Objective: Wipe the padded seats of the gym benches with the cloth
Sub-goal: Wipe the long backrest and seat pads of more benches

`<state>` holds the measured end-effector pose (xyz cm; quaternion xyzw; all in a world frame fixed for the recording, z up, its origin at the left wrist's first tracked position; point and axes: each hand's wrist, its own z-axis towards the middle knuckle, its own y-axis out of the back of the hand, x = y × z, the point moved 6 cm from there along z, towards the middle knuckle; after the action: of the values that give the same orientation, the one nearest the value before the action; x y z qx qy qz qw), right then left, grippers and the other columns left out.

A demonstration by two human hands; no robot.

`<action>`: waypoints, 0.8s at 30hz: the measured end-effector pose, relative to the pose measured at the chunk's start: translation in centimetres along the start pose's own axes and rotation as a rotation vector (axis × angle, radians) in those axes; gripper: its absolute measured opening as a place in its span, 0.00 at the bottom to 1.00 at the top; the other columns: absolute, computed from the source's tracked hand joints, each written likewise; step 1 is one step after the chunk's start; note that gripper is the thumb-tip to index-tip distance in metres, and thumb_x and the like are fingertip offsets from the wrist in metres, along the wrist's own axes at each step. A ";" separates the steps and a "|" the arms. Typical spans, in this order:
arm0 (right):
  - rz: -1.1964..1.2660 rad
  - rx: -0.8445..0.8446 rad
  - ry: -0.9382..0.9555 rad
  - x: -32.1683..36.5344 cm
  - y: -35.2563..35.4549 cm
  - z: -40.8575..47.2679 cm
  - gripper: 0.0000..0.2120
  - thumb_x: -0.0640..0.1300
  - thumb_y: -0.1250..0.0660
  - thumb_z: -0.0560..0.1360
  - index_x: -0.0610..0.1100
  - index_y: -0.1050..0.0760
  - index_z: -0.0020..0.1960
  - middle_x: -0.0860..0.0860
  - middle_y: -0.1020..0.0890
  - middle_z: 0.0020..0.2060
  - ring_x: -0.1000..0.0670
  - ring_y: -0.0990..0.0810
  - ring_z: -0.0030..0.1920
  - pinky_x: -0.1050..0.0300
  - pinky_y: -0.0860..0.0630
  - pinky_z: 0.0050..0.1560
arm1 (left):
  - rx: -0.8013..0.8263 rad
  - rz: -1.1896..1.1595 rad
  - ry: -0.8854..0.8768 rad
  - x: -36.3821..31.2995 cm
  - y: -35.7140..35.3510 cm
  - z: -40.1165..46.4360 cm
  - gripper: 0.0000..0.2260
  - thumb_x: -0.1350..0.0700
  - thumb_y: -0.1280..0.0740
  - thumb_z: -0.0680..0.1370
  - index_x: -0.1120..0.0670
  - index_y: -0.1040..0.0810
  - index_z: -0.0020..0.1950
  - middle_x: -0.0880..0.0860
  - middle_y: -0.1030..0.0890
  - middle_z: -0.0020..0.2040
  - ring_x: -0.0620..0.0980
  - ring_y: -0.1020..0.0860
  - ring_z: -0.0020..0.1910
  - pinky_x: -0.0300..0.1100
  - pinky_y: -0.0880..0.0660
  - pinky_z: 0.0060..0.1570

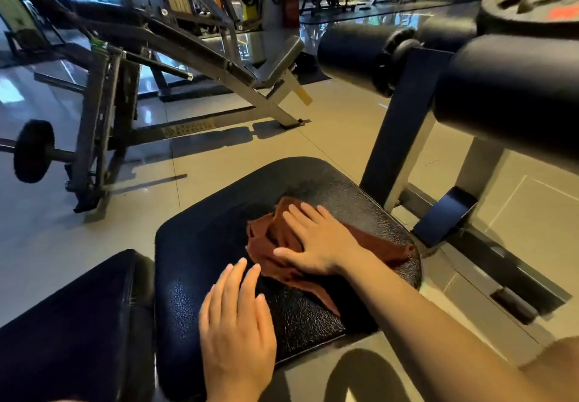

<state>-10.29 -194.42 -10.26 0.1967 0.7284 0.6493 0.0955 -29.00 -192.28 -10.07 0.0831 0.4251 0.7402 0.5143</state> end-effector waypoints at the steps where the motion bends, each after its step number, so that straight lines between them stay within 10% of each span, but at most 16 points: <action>1: 0.005 0.002 0.050 2.0 -0.5 -0.9 0.38 0.68 0.54 0.79 0.47 0.57 0.81 0.50 0.56 0.80 0.50 0.60 0.79 0.50 0.64 0.76 | 0.019 0.002 0.005 0.0 0.0 -0.1 0.17 0.52 0.47 0.79 0.52 0.29 0.66 0.55 0.23 0.66 0.51 0.31 0.67 0.52 0.32 0.64; 6: 0.088 0.023 0.166 5.8 -1.6 -6.2 0.38 0.69 0.58 0.77 0.50 0.55 0.80 0.54 0.54 0.79 0.54 0.60 0.78 0.54 0.68 0.74 | 0.033 -0.022 0.038 0.0 0.8 -0.1 0.19 0.48 0.53 0.84 0.54 0.29 0.66 0.56 0.23 0.65 0.53 0.29 0.65 0.56 0.35 0.64; 10: 0.106 -0.084 -0.102 0.4 -1.2 -8.0 0.49 0.74 0.71 0.65 0.51 0.56 0.80 0.55 0.55 0.79 0.55 0.61 0.78 0.55 0.69 0.74 | 0.008 -0.082 0.155 1.0 1.0 -0.3 0.19 0.51 0.47 0.80 0.55 0.23 0.64 0.53 0.22 0.64 0.52 0.27 0.65 0.50 0.44 0.71; 15: 0.058 -0.042 -0.297 -6.9 0.5 -5.8 0.45 0.73 0.65 0.70 0.50 0.59 0.80 0.53 0.58 0.79 0.53 0.60 0.78 0.52 0.63 0.77 | -0.024 -0.137 0.128 0.5 0.2 -0.1 0.17 0.52 0.46 0.80 0.53 0.23 0.62 0.52 0.21 0.62 0.48 0.29 0.63 0.44 0.46 0.71; 24: -0.056 -0.034 -0.113 -4.1 0.8 5.1 0.44 0.73 0.56 0.75 0.45 0.56 0.80 0.47 0.54 0.80 0.48 0.57 0.79 0.48 0.59 0.78 | -0.120 -0.184 0.131 0.5 0.1 0.0 0.16 0.51 0.46 0.81 0.54 0.25 0.63 0.54 0.21 0.63 0.51 0.27 0.62 0.45 0.34 0.60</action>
<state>-4.42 -191.44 -10.64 0.2112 0.7161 0.6464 0.1577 -29.31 -191.92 -10.16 -0.0357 0.4184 0.7177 0.5555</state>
